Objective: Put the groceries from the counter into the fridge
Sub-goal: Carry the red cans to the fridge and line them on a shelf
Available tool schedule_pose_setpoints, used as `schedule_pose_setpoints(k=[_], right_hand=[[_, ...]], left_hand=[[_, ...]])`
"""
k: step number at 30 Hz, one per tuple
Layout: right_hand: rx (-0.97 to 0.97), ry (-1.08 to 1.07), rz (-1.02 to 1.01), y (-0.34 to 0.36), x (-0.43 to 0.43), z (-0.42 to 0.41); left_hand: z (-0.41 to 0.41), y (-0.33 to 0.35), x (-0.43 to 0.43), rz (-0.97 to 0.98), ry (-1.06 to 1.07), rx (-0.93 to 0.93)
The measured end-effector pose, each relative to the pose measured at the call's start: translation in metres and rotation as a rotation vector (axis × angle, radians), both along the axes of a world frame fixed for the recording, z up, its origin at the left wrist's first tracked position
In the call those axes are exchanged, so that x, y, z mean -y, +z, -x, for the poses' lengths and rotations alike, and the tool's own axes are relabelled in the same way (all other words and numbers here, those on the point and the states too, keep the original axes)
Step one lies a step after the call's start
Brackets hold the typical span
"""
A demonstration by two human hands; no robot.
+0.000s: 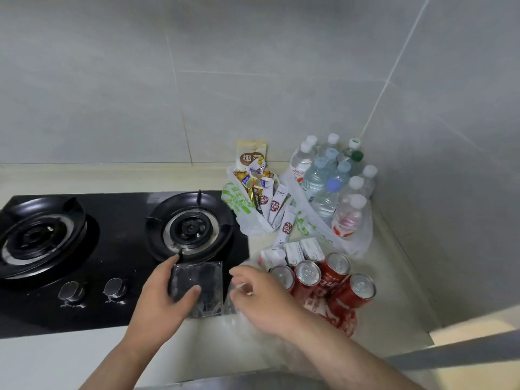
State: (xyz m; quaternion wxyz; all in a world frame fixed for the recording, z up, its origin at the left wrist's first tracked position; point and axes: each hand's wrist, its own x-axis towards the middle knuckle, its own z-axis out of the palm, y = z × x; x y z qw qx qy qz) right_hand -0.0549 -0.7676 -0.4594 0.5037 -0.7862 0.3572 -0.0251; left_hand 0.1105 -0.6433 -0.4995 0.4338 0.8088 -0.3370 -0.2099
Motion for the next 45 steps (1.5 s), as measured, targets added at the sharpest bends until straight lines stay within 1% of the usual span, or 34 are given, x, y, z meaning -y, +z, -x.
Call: schedule_pose_setpoints(k=[2,4,6,9,13,17,21,24,32,37,40,45], right_hand=[[0.067,-0.059,0.032,0.011,0.013,0.026],[0.109,-0.112,0.048,0.016,0.022,0.039],[0.15,-0.151,0.05,0.021,0.03,0.058],[0.168,-0.194,0.049,0.022,0.042,0.085],[0.2,-0.253,0.037,0.019,0.052,0.113],[0.204,-0.283,0.043,0.014,0.06,0.136],[0.191,-0.284,0.06,0.011,0.068,0.15],[0.144,-0.262,0.11,0.008,0.074,0.153],[-0.013,-0.184,0.285,-0.002,0.086,0.145],[-0.1,-0.025,0.479,-0.003,0.094,0.135],[-0.145,0.07,0.58,-0.006,0.1,0.128],[-0.206,0.154,0.646,-0.021,0.105,0.121]], left_hand=[[0.022,0.008,0.016,0.042,-0.033,0.014],[0.034,0.013,0.024,0.065,-0.049,-0.037],[0.051,0.017,0.033,0.066,-0.084,-0.05],[0.072,0.018,0.042,0.064,-0.12,-0.037],[0.095,0.022,0.05,0.061,-0.165,-0.074],[0.113,0.026,0.058,0.034,-0.193,-0.032],[0.12,0.022,0.068,-0.019,-0.233,0.057],[0.121,0.02,0.075,-0.075,-0.252,0.113],[0.121,0.014,0.094,-0.212,-0.307,0.139],[0.122,0.01,0.101,-0.265,-0.331,0.149],[0.121,0.008,0.104,-0.277,-0.358,0.193],[0.119,0.007,0.103,-0.276,-0.366,0.293]])
